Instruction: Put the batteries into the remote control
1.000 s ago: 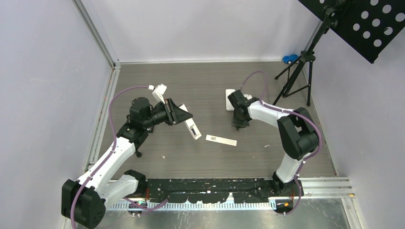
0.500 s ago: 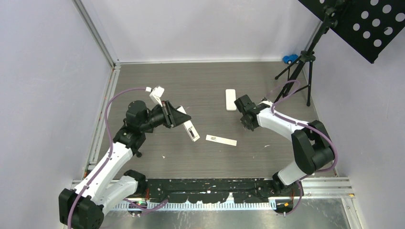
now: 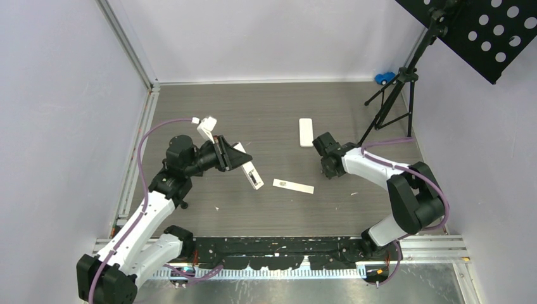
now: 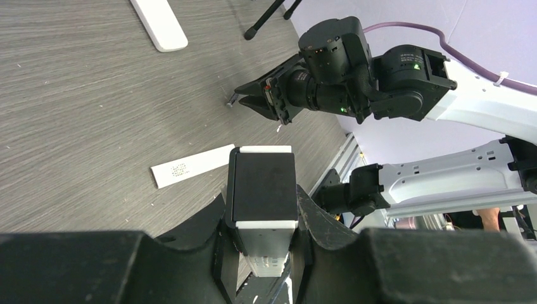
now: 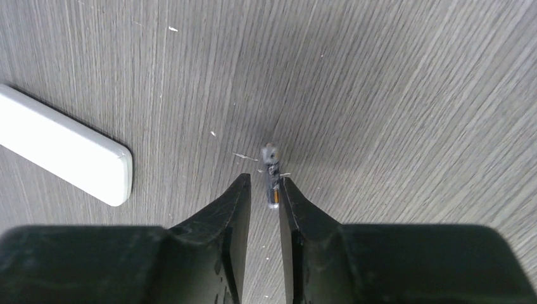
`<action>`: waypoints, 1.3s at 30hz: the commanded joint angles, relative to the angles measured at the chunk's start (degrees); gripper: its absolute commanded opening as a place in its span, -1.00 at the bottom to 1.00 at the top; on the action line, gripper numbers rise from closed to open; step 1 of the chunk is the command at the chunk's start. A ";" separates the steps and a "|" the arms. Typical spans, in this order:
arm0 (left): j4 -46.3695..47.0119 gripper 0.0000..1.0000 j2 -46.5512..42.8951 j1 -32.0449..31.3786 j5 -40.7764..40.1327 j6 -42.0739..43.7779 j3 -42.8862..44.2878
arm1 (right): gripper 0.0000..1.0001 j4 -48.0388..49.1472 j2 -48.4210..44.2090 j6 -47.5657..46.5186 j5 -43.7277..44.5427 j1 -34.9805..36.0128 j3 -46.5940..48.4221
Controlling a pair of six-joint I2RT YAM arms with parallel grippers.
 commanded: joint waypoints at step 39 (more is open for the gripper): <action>1.19 -1.00 6.91 0.26 3.49 -0.90 6.60 | 0.08 6.35 7.66 -125.27 -22.32 -2.32 6.74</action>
